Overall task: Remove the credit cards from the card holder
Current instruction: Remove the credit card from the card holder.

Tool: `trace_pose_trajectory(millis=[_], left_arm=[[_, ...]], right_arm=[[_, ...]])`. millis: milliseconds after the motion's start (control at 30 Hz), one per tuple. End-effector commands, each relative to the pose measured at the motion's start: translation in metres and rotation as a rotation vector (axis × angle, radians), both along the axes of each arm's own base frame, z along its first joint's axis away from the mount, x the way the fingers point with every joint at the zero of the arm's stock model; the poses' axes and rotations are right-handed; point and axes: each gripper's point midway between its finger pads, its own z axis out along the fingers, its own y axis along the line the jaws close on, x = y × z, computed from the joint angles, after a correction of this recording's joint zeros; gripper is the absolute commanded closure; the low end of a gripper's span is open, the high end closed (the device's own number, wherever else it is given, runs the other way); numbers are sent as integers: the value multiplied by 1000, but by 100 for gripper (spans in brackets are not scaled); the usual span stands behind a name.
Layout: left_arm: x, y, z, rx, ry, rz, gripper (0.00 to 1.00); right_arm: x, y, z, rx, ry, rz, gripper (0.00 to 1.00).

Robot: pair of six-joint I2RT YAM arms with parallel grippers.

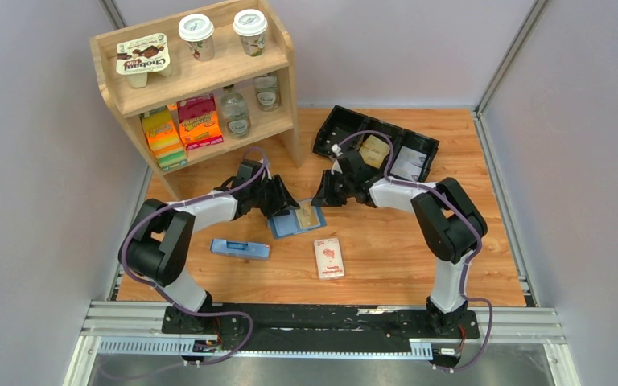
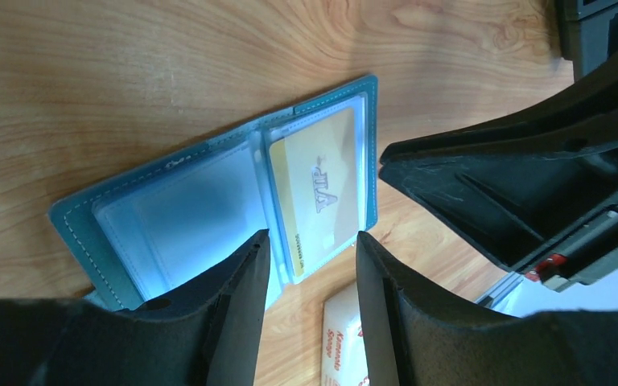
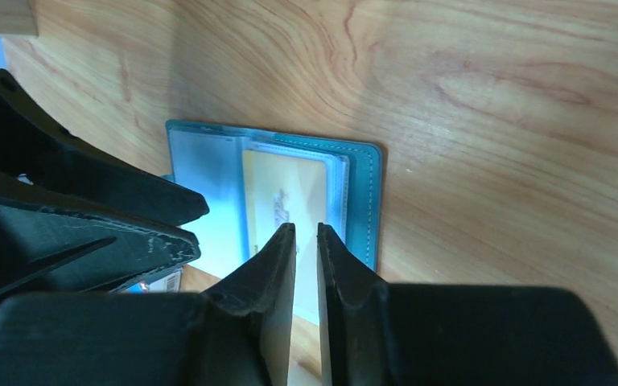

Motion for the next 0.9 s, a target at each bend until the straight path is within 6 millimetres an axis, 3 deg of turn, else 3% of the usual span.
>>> trace_pose_trajectory(millis=[0,200,467,867], left_arm=[[10,-8,7,-47,-41,9,48],[7,-4,-10,-21,-5,23,48],[-2,-2,-34,1,77,31,46],[9,-26,-2,-190,-37,-6,51]], right_arm=[[5,7,-8,18,-20,18,83],[-8,0,-34,-11,41,24,84],[-19,-3,-49,-18,88,33,84],[-21,-5,-58,-30,104,25,84]])
